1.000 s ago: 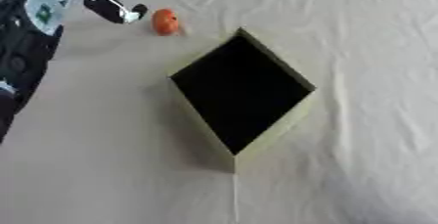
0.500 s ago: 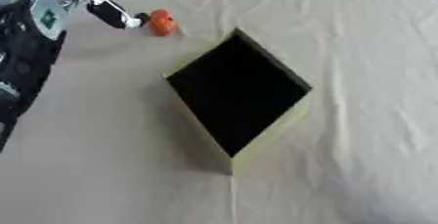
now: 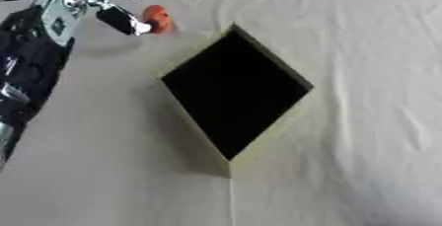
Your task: Pick up objects on the table and place them in the box.
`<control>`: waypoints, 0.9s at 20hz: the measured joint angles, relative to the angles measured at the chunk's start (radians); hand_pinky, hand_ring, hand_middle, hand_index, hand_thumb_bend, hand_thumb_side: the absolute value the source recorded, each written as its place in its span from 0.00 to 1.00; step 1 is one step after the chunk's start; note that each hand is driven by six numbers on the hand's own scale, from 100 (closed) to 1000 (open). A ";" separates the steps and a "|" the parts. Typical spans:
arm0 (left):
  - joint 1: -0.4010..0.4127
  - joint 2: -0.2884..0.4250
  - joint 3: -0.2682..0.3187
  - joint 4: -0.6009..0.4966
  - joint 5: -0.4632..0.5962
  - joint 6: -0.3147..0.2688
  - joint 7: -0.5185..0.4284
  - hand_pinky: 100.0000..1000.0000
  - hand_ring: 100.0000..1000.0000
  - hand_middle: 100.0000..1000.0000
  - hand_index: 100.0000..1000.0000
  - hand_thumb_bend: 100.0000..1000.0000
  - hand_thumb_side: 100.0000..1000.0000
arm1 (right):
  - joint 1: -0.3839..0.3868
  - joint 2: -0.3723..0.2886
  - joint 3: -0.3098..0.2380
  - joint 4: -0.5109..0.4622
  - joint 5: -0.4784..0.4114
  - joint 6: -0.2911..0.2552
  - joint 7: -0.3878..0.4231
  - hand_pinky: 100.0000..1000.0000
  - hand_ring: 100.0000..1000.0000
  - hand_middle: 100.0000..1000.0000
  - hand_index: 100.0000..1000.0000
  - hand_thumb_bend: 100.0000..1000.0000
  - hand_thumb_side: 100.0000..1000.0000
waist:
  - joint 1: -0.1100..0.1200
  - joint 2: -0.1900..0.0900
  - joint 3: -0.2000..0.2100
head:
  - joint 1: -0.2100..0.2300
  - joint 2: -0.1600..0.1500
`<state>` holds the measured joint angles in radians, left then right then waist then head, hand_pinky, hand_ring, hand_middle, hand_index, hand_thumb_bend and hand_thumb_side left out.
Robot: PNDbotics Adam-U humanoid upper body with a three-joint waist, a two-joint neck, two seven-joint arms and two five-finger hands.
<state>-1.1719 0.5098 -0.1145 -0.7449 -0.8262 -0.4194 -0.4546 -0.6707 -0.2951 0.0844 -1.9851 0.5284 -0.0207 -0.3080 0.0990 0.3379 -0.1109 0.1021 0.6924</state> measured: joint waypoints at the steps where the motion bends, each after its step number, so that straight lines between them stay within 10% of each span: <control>1: 0.000 0.000 0.002 0.004 0.000 0.006 -0.001 0.73 0.85 0.80 0.91 0.15 0.29 | -0.002 0.000 0.002 0.000 -0.002 0.000 0.000 0.65 0.82 0.59 0.74 0.00 0.74 | 0.000 0.002 -0.001 | 0.000 0.000; 18: 0.000 -0.009 0.024 0.028 -0.113 0.095 0.077 0.74 0.87 0.81 0.90 0.14 0.17 | -0.007 -0.002 0.002 0.000 -0.012 0.001 0.001 0.65 0.82 0.59 0.74 0.00 0.74 | 0.006 0.021 -0.019 | 0.008 -0.026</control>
<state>-1.1719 0.5012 -0.0910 -0.7172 -0.9387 -0.3244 -0.3779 -0.6782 -0.2970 0.0865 -1.9851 0.5168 -0.0197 -0.3069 0.1055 0.3590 -0.1299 0.1103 0.6661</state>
